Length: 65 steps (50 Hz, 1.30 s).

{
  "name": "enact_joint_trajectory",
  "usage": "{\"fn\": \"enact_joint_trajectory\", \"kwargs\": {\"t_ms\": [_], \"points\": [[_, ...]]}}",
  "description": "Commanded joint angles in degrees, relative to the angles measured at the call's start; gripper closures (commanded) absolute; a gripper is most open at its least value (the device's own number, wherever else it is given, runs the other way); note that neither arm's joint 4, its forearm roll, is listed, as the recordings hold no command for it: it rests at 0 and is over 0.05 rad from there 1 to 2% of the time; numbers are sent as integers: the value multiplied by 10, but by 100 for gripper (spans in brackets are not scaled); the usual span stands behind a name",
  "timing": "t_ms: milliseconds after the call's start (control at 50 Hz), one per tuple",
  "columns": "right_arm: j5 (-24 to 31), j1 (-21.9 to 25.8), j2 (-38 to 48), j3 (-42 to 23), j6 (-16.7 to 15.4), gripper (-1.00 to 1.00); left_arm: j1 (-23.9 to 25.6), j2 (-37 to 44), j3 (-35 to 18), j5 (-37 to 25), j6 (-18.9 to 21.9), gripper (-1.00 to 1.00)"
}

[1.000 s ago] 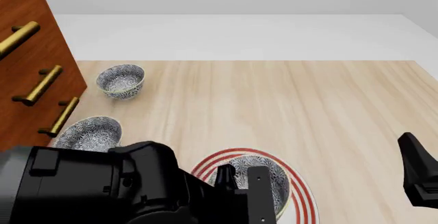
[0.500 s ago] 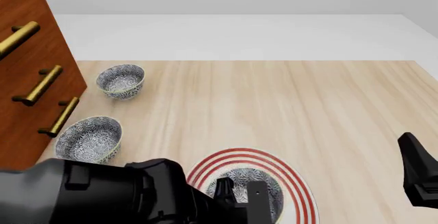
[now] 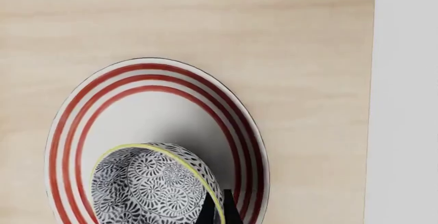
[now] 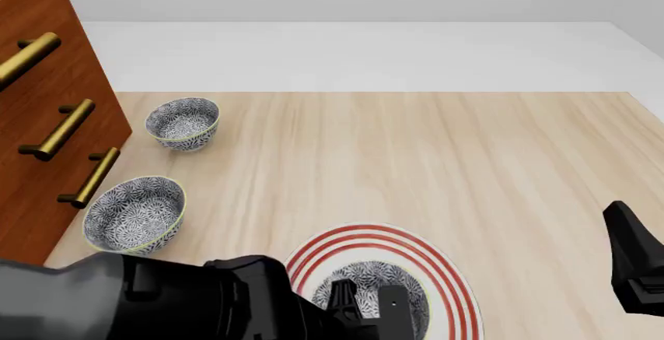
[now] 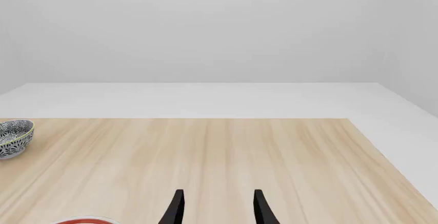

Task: Pick up the bowl and put it in the middle on the plate.

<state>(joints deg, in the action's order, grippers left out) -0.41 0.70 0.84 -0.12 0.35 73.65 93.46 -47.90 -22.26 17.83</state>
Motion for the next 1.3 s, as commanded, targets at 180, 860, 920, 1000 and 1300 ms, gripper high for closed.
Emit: {"fn": "enact_joint_trajectory", "kwargs": {"t_ms": [180, 860, 920, 1000, 1300], "points": [[0, 0, 0, 0, 0, -100, 8, 7, 0, 1, -5, -100], [0, 0, 0, 0, 0, -100, -7, -75, -2, -43, 47, -100], [0, 0, 0, 0, 0, -100, -7, -81, -6, -50, 47, -100], [0, 0, 0, 0, 0, -100, -3, -85, -9, -56, 46, -100], [0, 0, 0, 0, 0, -100, -12, -111, -15, -77, 57, -100]]}}
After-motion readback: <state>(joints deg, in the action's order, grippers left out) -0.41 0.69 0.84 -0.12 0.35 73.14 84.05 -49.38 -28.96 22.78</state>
